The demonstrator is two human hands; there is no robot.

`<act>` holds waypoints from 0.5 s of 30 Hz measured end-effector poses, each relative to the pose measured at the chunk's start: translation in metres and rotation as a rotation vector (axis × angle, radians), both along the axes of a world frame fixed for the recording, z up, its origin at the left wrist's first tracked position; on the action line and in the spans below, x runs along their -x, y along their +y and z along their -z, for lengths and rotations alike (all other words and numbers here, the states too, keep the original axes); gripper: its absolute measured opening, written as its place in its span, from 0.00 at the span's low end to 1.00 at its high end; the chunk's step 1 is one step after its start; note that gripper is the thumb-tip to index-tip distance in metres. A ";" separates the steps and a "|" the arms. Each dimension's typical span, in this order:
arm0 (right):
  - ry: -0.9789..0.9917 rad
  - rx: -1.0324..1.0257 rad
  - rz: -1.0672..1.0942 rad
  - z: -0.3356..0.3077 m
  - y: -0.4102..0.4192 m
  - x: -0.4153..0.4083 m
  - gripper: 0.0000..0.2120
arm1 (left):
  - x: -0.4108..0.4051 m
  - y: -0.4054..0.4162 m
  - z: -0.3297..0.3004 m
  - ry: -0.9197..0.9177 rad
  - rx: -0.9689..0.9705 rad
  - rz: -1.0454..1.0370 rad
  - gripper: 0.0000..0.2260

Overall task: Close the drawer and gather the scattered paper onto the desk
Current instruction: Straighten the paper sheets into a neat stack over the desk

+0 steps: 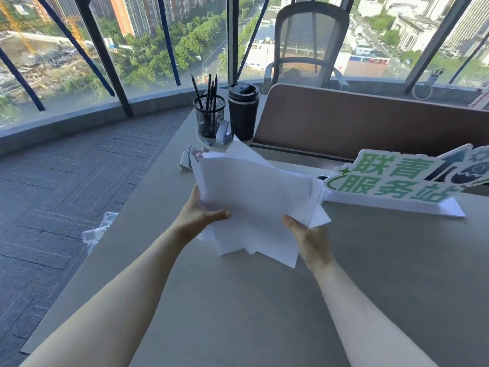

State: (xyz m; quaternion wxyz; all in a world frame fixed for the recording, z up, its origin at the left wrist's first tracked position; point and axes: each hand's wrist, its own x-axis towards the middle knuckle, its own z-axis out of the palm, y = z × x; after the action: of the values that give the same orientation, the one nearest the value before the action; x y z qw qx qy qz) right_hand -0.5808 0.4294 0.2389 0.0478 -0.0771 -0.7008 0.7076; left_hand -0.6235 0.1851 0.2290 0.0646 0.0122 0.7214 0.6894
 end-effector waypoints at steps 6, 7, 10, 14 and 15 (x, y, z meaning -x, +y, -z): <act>0.053 0.048 -0.163 -0.021 0.008 0.005 0.15 | 0.010 -0.003 -0.011 -0.093 -0.003 0.019 0.23; 0.036 0.070 -0.173 -0.024 0.008 0.005 0.14 | 0.009 -0.001 -0.013 -0.106 -0.001 0.004 0.17; -0.004 0.115 -0.082 -0.032 0.010 0.006 0.14 | 0.005 0.004 -0.017 -0.099 0.058 -0.138 0.05; 0.200 -0.162 0.082 -0.051 0.033 0.019 0.28 | 0.013 0.000 -0.039 0.093 0.357 -0.221 0.11; 0.230 -0.347 0.065 -0.057 0.038 0.024 0.32 | 0.016 -0.001 -0.047 0.172 0.465 -0.176 0.12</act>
State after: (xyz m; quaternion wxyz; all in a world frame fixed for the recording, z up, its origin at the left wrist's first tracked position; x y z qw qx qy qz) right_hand -0.6047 0.4669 0.2954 0.1628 -0.0090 -0.7994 0.5783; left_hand -0.6399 0.1842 0.2762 -0.0561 -0.0073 0.8617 0.5043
